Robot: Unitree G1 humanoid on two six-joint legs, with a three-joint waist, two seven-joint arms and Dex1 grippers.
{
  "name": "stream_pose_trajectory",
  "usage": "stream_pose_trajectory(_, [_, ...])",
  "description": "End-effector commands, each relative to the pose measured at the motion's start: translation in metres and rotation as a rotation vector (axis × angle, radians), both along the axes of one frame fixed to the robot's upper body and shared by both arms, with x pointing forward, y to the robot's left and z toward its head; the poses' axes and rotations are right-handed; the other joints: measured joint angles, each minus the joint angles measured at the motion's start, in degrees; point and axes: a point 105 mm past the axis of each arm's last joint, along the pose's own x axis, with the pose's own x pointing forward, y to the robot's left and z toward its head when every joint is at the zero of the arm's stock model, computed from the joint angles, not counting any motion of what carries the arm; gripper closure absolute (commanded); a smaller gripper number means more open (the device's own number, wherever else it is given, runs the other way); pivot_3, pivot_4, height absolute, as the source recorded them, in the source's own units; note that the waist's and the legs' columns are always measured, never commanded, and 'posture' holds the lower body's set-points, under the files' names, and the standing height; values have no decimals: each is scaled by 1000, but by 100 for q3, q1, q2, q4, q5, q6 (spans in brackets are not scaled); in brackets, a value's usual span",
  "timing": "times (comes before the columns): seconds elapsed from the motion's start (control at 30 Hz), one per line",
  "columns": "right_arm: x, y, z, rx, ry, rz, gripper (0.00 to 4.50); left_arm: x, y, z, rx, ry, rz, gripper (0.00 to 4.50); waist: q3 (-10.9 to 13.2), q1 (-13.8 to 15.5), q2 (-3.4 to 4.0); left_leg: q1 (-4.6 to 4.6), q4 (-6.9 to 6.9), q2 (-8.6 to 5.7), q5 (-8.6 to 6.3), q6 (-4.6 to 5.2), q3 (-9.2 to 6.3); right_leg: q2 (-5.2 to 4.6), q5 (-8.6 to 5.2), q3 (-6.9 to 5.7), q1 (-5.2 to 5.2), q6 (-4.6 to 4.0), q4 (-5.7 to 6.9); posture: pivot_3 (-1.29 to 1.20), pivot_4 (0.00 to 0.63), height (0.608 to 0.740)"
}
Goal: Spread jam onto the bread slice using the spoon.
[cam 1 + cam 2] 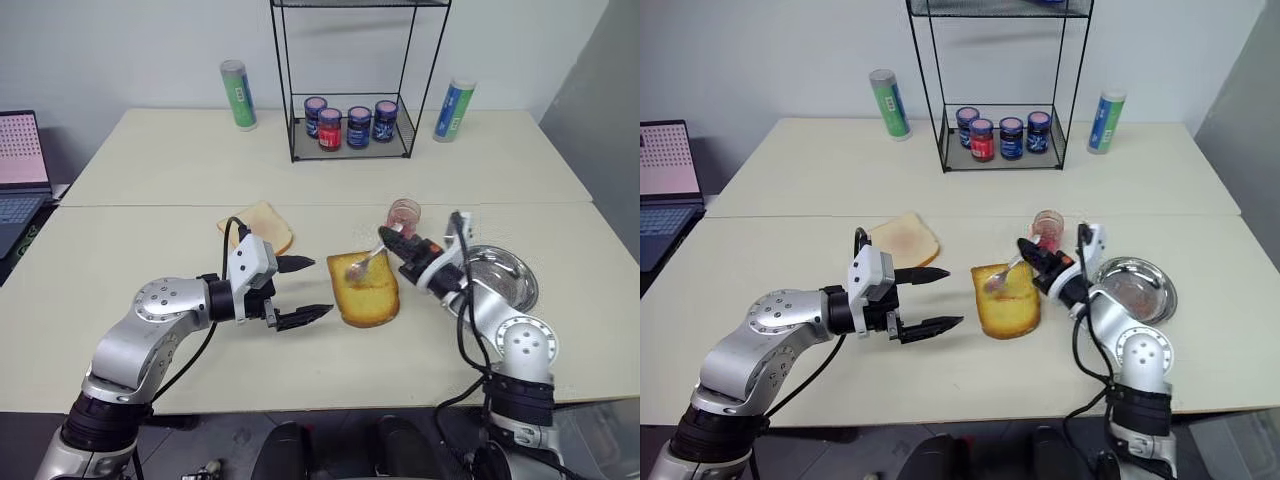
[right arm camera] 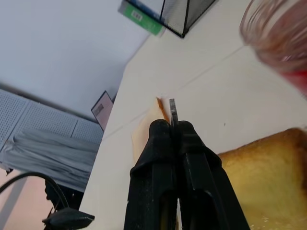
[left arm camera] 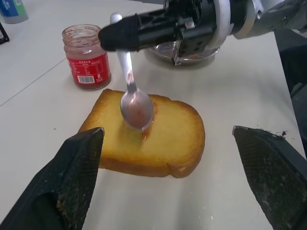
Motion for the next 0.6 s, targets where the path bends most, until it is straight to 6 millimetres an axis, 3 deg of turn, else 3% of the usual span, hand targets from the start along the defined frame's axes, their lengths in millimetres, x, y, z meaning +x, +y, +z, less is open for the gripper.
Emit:
stream_pose_trajectory(0.03, [3, -16, -14, -47, 12, -54, 4475, -2, -1, 8, 3, -45, -12, 0, 0, 22, 0, 0, 0, -5, 0, 0, 0, 0, 1, 0, 1, -2, -1, 0, 150, 740])
stream_pose_trajectory(0.37, [-6, -57, -22, -122, 16, -114, 4475, -1, -2, 7, 2, -42, -17, 0, -1, 11, -2, 2, 2, -8, 0, 0, 0, -5, 0, 1, 6, 1, -4, 0, 150, 740])
stream_pose_trajectory(0.6, [-18, -50, -9, -83, -12, -56, 4475, -1, -3, 7, -1, -40, -21, 0, -1, 11, -3, 4, 2, -5, 0, 0, 0, -5, -5, 1, 7, 9, -4, 0, 150, 740])
